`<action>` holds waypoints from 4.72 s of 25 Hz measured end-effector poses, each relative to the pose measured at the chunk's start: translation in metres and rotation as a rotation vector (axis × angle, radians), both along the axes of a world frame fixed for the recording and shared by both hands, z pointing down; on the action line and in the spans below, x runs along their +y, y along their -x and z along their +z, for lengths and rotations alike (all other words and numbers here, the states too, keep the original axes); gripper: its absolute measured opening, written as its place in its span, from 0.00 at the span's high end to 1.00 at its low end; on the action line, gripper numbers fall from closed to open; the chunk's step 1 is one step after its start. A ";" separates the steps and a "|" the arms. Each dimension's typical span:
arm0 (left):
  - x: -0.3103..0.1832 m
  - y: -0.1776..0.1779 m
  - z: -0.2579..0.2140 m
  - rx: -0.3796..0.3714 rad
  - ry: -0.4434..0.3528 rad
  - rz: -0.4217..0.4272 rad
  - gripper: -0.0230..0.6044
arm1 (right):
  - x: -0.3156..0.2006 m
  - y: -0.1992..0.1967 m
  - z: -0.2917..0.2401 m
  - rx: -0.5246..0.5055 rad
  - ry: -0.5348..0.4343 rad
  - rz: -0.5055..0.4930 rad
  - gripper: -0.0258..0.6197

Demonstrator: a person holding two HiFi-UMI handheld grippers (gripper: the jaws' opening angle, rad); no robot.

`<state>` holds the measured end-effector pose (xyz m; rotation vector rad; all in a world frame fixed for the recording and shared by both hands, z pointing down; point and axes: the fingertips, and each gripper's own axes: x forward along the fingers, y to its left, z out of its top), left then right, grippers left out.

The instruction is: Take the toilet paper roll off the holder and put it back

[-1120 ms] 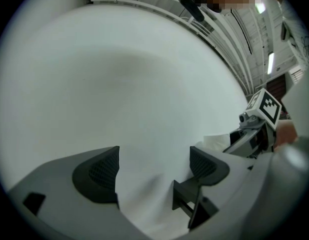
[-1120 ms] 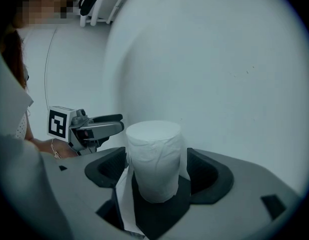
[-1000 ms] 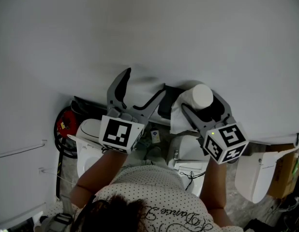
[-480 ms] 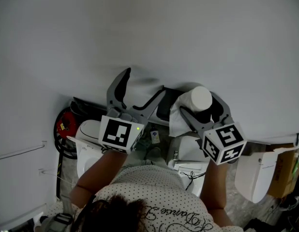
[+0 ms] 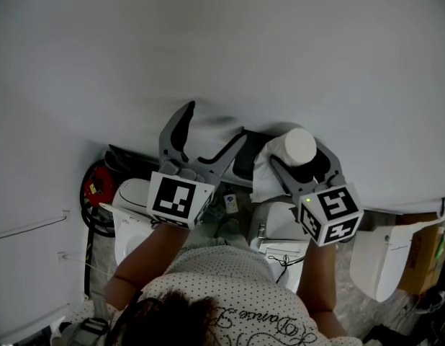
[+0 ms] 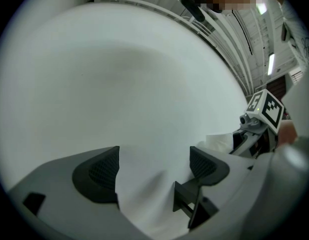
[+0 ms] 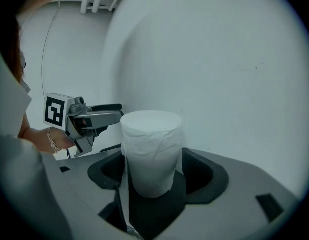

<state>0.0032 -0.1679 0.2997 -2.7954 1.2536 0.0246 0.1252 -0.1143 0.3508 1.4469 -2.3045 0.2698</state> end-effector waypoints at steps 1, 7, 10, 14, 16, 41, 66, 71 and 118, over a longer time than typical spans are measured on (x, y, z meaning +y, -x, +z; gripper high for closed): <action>0.000 0.001 0.001 -0.002 -0.002 -0.002 0.29 | 0.000 -0.001 0.000 0.001 -0.002 0.004 0.44; 0.001 0.003 -0.001 -0.001 -0.007 -0.004 0.29 | -0.001 -0.003 0.000 0.005 -0.005 0.021 0.49; 0.001 0.002 -0.002 0.000 -0.006 -0.002 0.29 | -0.001 -0.005 0.000 0.002 -0.002 0.023 0.49; 0.000 0.003 0.001 -0.001 0.000 0.001 0.29 | -0.003 -0.004 0.002 0.003 0.005 0.023 0.49; 0.000 0.003 0.001 0.001 -0.001 0.004 0.29 | -0.002 -0.003 0.001 0.005 0.005 0.021 0.49; 0.006 0.001 -0.013 0.013 -0.022 0.029 0.29 | -0.004 0.006 -0.059 0.019 -0.118 -0.031 0.50; 0.027 -0.034 -0.024 0.030 -0.035 0.138 0.29 | 0.034 -0.040 -0.080 0.062 -0.142 0.112 0.50; 0.021 -0.028 -0.023 0.023 -0.037 0.112 0.29 | 0.023 -0.033 -0.079 0.062 -0.141 0.075 0.50; 0.006 0.011 -0.001 0.019 0.025 -0.002 0.29 | -0.013 0.022 -0.016 0.081 -0.011 -0.073 0.50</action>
